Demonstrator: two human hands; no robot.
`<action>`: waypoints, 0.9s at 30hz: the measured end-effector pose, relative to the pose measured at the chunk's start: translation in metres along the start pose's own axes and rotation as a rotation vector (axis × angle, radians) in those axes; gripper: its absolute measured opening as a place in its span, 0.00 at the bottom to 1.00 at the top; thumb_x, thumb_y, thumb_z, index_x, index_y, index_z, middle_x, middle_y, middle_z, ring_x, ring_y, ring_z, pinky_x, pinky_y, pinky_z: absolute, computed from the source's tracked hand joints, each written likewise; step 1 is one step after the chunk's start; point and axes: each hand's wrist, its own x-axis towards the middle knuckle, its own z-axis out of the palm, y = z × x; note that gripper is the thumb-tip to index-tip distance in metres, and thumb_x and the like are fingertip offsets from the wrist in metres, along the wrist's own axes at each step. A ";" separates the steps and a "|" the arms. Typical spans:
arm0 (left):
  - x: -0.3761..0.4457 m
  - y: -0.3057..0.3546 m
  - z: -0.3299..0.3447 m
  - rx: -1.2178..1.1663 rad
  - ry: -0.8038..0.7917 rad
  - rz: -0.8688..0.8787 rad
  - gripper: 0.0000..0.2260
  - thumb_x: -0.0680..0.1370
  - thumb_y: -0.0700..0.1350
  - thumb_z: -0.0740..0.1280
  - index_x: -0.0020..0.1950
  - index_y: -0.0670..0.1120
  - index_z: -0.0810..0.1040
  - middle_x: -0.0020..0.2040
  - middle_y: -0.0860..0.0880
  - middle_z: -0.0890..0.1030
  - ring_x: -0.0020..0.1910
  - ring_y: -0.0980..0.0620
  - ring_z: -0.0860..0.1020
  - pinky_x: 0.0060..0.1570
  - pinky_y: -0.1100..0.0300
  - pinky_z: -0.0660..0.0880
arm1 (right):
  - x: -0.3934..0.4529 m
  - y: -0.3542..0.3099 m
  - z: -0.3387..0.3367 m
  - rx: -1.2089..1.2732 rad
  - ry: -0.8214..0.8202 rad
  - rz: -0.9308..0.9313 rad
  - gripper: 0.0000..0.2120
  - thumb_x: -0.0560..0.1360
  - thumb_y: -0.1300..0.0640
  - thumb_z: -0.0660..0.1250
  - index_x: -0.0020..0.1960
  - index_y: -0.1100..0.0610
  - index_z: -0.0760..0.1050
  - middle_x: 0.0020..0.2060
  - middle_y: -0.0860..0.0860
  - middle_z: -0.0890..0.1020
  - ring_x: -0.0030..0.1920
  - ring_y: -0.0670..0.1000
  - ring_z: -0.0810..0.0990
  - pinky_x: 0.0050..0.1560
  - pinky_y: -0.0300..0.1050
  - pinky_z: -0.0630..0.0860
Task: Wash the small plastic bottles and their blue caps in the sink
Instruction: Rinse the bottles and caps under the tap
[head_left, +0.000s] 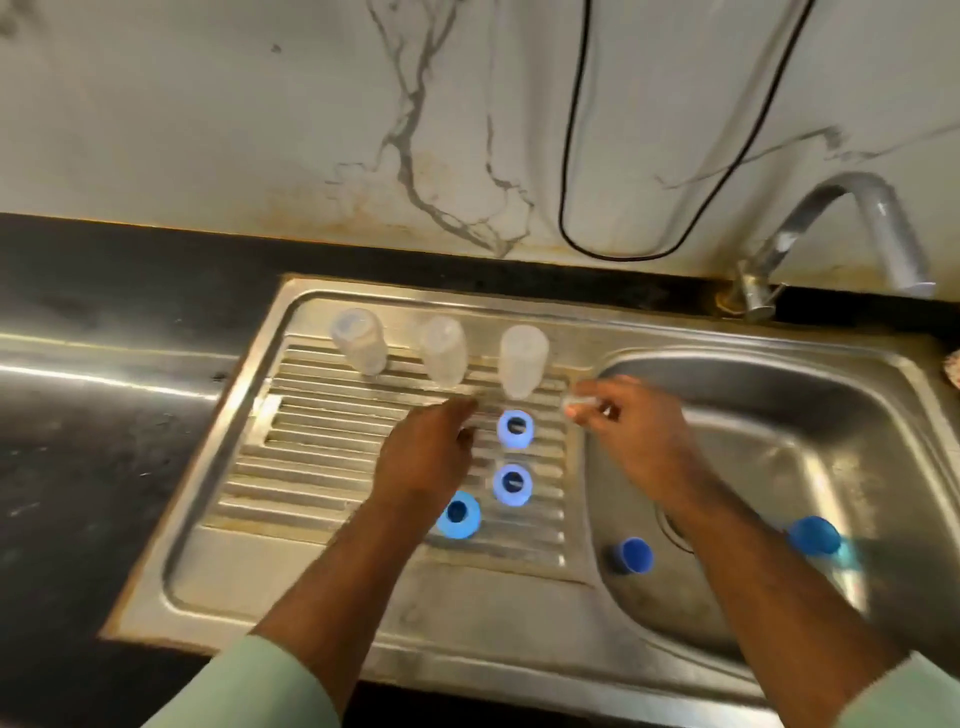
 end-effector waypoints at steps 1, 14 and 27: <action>-0.001 -0.024 -0.004 0.035 -0.021 -0.040 0.19 0.81 0.47 0.64 0.72 0.54 0.72 0.68 0.50 0.77 0.67 0.47 0.73 0.63 0.57 0.67 | 0.003 -0.019 0.017 -0.034 -0.071 -0.038 0.10 0.73 0.53 0.73 0.54 0.50 0.83 0.47 0.45 0.82 0.49 0.48 0.80 0.52 0.43 0.74; 0.000 -0.077 0.012 0.055 -0.087 -0.042 0.11 0.79 0.44 0.64 0.60 0.48 0.80 0.57 0.49 0.81 0.57 0.47 0.79 0.55 0.52 0.76 | 0.040 -0.066 0.133 -0.498 -0.286 -0.031 0.09 0.79 0.55 0.58 0.54 0.52 0.76 0.51 0.50 0.80 0.52 0.55 0.80 0.41 0.43 0.65; -0.001 0.099 0.069 0.044 -0.131 0.373 0.10 0.81 0.44 0.60 0.54 0.44 0.80 0.55 0.44 0.79 0.57 0.44 0.75 0.50 0.52 0.71 | -0.024 0.091 -0.014 -0.287 -0.037 0.323 0.06 0.70 0.57 0.71 0.36 0.50 0.77 0.38 0.51 0.82 0.42 0.55 0.81 0.45 0.50 0.78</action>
